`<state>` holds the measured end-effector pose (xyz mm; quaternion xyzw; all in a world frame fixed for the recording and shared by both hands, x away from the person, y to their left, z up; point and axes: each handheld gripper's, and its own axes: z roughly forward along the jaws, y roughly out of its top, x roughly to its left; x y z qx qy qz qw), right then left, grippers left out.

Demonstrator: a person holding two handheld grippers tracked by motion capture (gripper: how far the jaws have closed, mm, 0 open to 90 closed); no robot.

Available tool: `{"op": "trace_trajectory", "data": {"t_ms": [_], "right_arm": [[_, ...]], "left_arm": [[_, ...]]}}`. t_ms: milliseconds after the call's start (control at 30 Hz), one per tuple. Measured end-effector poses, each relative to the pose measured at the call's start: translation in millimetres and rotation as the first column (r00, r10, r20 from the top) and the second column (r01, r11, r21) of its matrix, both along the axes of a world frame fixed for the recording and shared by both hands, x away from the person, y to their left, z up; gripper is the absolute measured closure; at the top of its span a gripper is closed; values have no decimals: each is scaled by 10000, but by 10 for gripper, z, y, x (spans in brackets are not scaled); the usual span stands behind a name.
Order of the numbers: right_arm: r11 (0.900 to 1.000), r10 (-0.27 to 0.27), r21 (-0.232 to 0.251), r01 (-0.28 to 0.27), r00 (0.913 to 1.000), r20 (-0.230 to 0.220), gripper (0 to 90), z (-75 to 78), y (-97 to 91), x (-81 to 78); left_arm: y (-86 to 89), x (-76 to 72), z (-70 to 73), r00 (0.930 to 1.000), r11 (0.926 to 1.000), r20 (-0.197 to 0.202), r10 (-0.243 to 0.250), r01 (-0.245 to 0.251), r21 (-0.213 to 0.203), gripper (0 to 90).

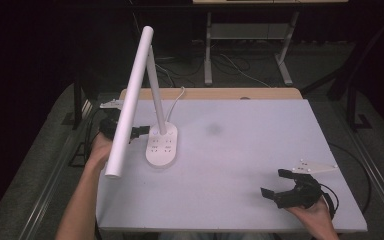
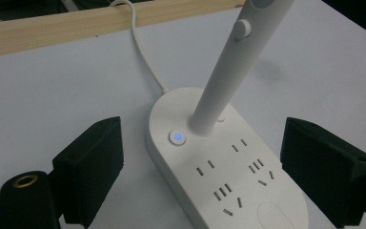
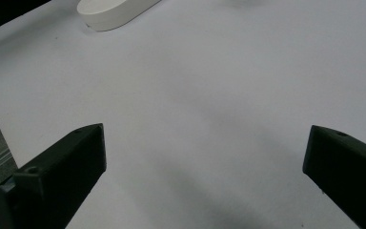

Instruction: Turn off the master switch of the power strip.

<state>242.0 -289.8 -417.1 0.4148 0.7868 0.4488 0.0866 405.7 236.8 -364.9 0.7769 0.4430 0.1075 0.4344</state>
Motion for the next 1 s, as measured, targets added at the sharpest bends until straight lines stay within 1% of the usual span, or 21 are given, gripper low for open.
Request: {"op": "trace_trajectory", "data": {"t_ms": [67, 300, 367, 400, 433, 500, 533, 567, 633, 667, 700, 800, 933, 1000], "right_arm": [[10000, -2, 16, 2, 10000, 14, 0, -2, -3, 2], [10000, -3, 10, 3, 10000, 21, 0, -5, -6, 3], [10000, -4, 10, 4, 10000, 29, 0, -3, -7, 2], [10000, -4, 7, 4, 10000, 29, 0, -3, -7, 2], [10000, -11, 6, 11, 10000, 19, 0, -3, -8, 1], [10000, -12, 8, 12, 10000, 14, 0, -3, -9, 0], [10000, -7, 1, 7, 10000, 15, 0, -4, -11, 1], [10000, -7, 1, 7, 10000, 15, 0, -4, -11, 1], [10000, -8, 1, 8, 10000, -6, 0, -5, -14, 2], [10000, -8, 1, 8, 10000, -6, 0, -5, -14, 2], [10000, 5, -12, -5, 10000, -3, 0, -8, -16, 3], [10000, 4, -11, -4, 10000, -24, 0, -8, -17, 2], [10000, 3, 4, -3, 10000, 6, 0, -12, -20, 4], [10000, -11, -16, 11, 10000, 6, 0, -10, -19, 0]], "left_arm": [[-4, 36, -16, 10000, 10000, -92, 38, -38, 27, 141], [-51, 88, -5, 9997, 9998, -116, 205, -206, -25, 174], [-76, 108, -10, 9996, 9997, -185, 203, -201, 102, 203], [-96, 133, -23, 9994, 9995, -292, 191, -183, 271, 206], [-96, 133, -23, 9994, 9995, -292, 191, -183, 271, 207], [-105, 159, -33, 9988, 9991, -460, 139, -121, 395, 209], [-109, 167, -40, 9986, 9992, -501, 154, -135, 367, 230], [-117, 177, -53, 9987, 9992, -455, 224, -209, 328, 230], [-119, 194, -71, 9981, 9993, -533, 299, -287, 219, 270], [-114, 207, -80, 9981, 9996, -575, 230, -218, 203, 270], [-104, 229, -99, 9979, 9994, -637, 126, -105, 326, 296], [-103, 242, -114, 9978, 9992, -648, 138, -112, 390, 307], [-102, 272, -151, 9976, 9995, -647, 254, -241, 205, 376], [-102, 279, -158, 9975, 9995, -667, 233, -218, 221, 410]]}}
